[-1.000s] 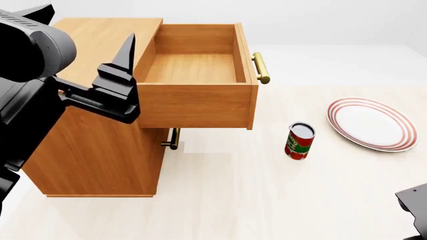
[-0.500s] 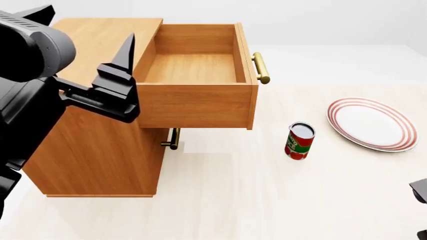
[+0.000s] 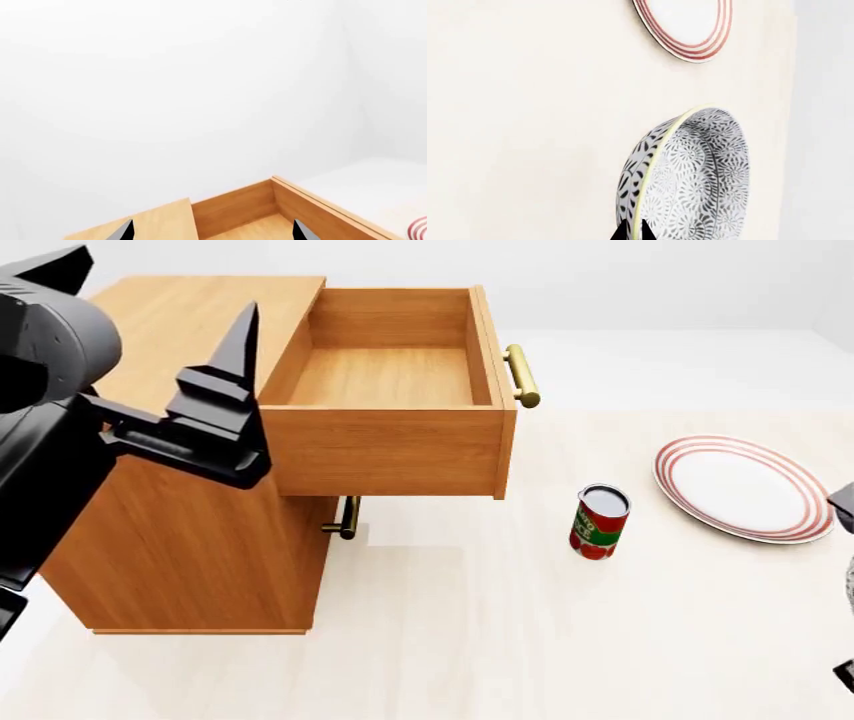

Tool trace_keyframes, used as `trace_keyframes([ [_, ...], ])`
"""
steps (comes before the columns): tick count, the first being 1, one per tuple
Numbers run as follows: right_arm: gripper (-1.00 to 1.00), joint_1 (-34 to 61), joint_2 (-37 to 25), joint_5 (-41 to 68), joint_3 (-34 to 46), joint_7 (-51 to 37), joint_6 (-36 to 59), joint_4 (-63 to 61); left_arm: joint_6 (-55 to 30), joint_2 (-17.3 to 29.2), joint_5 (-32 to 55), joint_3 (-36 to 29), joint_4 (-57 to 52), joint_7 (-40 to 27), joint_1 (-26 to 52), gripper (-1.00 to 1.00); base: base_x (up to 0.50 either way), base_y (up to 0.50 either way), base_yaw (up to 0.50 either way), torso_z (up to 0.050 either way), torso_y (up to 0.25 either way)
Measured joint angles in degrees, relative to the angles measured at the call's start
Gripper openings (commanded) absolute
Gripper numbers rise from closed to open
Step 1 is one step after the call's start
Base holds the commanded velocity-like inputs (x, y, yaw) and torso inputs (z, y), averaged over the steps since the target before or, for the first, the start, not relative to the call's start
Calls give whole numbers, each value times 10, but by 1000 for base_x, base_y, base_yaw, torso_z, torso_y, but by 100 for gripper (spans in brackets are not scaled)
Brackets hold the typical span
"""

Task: Put the bowl in the top drawer of the cabinet.

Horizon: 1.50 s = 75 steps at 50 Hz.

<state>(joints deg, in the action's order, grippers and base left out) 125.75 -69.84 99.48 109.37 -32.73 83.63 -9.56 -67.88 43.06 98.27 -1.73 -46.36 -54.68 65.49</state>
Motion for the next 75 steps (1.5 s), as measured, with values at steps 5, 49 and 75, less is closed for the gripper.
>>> trace_keyframes([
  [5, -100, 34, 29, -97, -4, 119, 24, -12, 4, 1, 0, 4, -3, 1, -4, 100, 0, 0, 0, 0, 0],
  [49, -100, -23, 557, -694, 43, 834, -441, 644, 18, 6, -4, -3, -3, 5, 4, 100, 0, 0, 0, 0, 0],
  [75, -100, -61, 684, -915, -174, 938, -663, 820, 31, 36, 64, -21, -9, -42, 36, 100, 0, 0, 0, 0, 0],
])
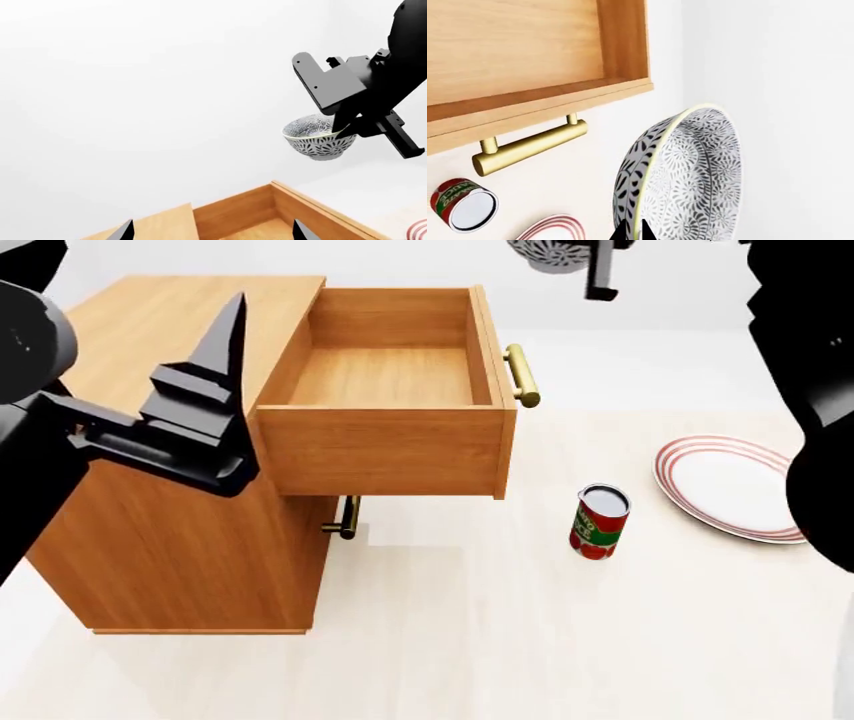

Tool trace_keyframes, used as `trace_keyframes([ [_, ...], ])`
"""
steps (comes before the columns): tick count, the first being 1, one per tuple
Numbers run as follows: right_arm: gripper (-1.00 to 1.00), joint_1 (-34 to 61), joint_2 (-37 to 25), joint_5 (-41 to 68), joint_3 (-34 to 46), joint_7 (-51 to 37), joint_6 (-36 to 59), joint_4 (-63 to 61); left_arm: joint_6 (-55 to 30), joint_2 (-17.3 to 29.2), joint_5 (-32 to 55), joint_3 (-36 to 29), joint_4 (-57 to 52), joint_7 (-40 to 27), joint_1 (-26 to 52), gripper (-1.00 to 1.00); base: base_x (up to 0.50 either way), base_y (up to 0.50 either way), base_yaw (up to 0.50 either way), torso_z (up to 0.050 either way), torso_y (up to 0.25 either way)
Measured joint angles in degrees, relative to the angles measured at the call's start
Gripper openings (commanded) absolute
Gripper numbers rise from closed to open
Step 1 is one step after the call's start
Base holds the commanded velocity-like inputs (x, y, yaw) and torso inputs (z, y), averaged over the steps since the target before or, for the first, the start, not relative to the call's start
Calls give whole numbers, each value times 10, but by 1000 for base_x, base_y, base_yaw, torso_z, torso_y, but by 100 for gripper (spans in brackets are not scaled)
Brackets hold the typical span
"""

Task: Put the bowl in the top drawer of the cabinet.

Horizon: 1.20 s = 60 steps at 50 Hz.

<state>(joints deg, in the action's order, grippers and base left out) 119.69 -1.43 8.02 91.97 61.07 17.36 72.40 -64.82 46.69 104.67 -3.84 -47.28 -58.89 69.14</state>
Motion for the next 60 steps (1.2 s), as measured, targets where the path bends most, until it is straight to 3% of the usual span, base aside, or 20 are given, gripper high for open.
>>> trace_keyframes([
  [24, -100, -5, 13, 32, -31, -7, -45, -73, 17, 28, 29, 12, -23, -18, -18, 100, 0, 0, 0, 0, 0],
  [47, -100, -36, 14, 74, -32, -42, -69, -126, 89, 133, 190, 26, -89, -110, 21, 100, 0, 0, 0, 0, 0],
  [60, -100, -46, 14, 85, -31, -56, -74, -143, 97, 157, 225, 65, -109, -123, 2, 100, 0, 0, 0, 0, 0],
])
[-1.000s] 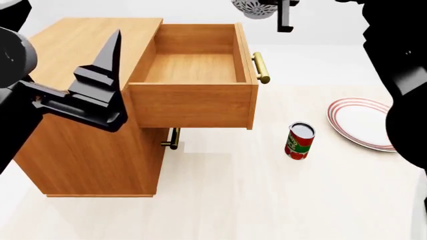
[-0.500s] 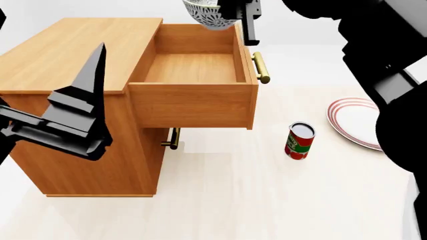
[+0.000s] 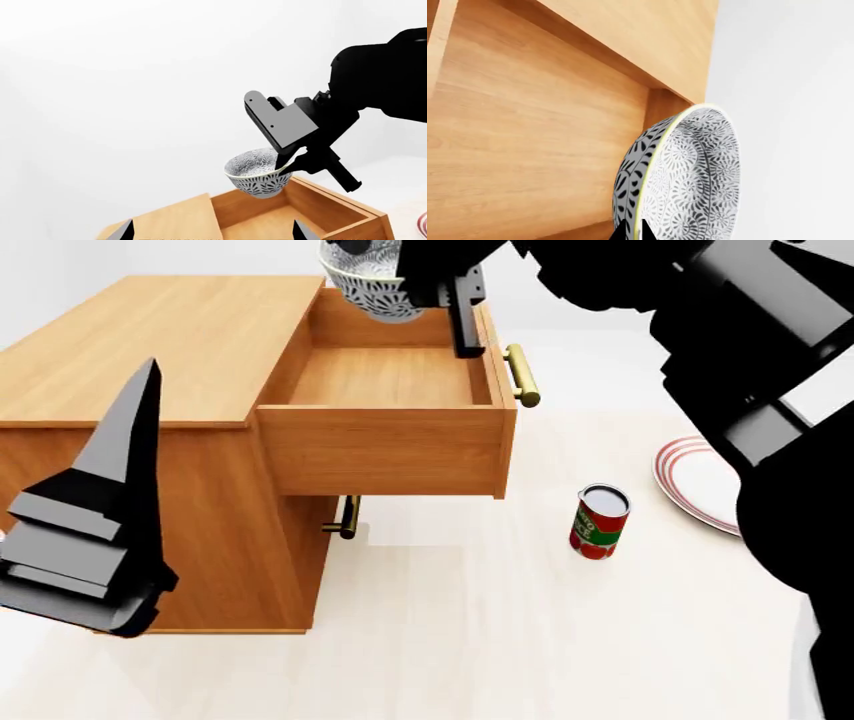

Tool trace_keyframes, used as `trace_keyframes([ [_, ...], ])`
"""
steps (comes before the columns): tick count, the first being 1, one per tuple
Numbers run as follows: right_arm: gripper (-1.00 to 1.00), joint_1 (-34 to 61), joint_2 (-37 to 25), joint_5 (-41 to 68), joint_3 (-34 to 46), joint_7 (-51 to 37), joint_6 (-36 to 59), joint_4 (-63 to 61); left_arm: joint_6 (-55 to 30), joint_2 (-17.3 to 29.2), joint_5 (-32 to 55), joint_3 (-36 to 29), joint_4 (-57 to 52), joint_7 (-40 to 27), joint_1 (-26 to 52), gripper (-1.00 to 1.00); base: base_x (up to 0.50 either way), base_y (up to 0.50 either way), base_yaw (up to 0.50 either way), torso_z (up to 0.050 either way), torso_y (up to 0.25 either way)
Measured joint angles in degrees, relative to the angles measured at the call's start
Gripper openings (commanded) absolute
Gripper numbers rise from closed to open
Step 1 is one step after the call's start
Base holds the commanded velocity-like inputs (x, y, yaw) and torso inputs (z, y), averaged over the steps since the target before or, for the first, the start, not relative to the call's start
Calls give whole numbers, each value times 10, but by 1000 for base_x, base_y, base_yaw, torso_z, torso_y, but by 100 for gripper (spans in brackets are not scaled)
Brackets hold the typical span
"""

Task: Put the bowl in the top drawer of the cabinet.

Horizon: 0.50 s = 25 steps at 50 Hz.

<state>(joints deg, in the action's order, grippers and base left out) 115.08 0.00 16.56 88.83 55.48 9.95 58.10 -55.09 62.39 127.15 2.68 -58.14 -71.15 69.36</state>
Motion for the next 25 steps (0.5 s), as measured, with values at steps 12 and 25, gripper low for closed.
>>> trace_keyframes([
  [12, -100, -5, 0, 5, 0, -7, -3, -9, -7, 13, 27, 31, -8, -14, -6, 100, 0, 0, 0, 0, -25],
  [25, -100, -6, 0, 7, 1, -10, -4, -12, -15, 22, 53, 47, -5, -25, 6, 100, 0, 0, 0, 0, -74],
])
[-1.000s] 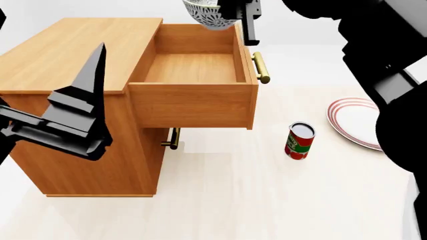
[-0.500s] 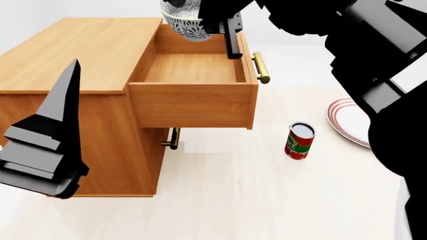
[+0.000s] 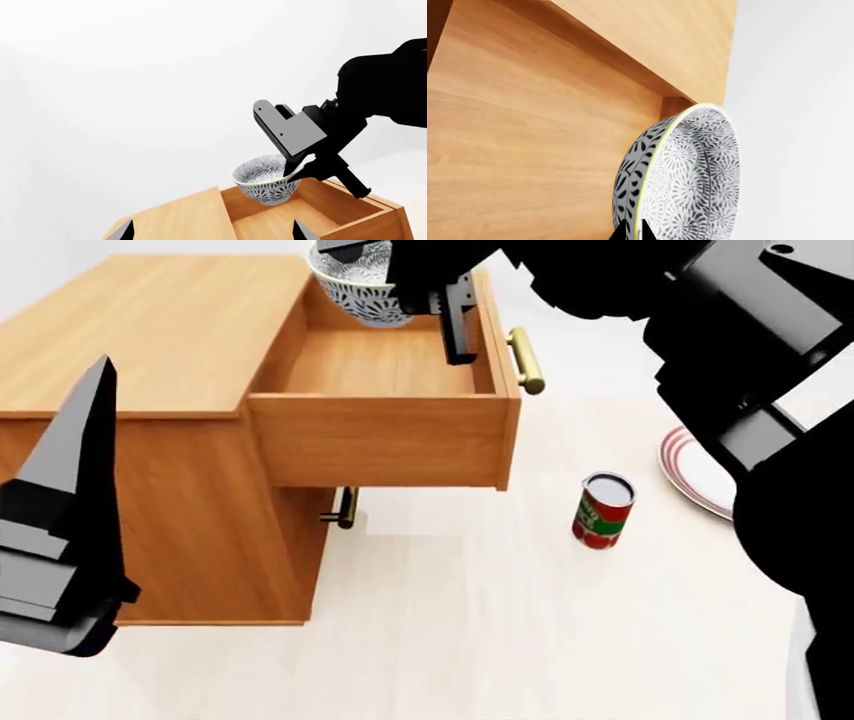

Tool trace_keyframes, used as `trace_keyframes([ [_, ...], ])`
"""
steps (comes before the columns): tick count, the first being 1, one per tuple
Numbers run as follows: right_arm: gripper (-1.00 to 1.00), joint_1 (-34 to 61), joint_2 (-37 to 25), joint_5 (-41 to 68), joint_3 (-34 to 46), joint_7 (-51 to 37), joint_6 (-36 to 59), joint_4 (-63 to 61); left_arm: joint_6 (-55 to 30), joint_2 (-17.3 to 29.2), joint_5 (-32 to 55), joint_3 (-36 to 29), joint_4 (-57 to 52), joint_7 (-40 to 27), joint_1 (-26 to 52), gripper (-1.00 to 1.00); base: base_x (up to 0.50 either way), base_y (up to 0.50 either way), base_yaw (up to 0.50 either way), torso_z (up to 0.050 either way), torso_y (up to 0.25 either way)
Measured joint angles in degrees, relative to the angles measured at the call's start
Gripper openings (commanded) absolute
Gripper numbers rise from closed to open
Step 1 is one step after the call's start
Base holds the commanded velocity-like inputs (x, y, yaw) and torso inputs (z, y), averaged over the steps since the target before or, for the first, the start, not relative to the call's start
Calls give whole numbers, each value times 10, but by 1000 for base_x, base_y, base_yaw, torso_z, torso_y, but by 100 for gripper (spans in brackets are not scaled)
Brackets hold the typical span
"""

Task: Put the bowl in the top drawer of the cabinet.

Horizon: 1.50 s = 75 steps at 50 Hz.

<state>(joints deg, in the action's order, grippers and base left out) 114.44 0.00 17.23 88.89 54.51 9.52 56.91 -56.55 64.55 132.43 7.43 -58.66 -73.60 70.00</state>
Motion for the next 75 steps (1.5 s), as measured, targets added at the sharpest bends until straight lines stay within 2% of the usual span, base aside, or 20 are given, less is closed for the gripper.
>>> trace_keyframes([
  [48, -100, 2, 0, 0, -2, -1, -1, -1, -49, -28, 27, 93, 9, -6, -45, 100, 0, 0, 0, 0, -68],
  [49, 100, 2, 0, 0, -2, -1, -1, -1, -49, -29, 27, 94, 9, -7, -45, 100, 0, 0, 0, 0, 0],
  [75, 100, 3, 0, -5, -3, -4, -4, 0, -49, -32, 39, 100, 8, -14, -44, 100, 0, 0, 0, 0, 7],
])
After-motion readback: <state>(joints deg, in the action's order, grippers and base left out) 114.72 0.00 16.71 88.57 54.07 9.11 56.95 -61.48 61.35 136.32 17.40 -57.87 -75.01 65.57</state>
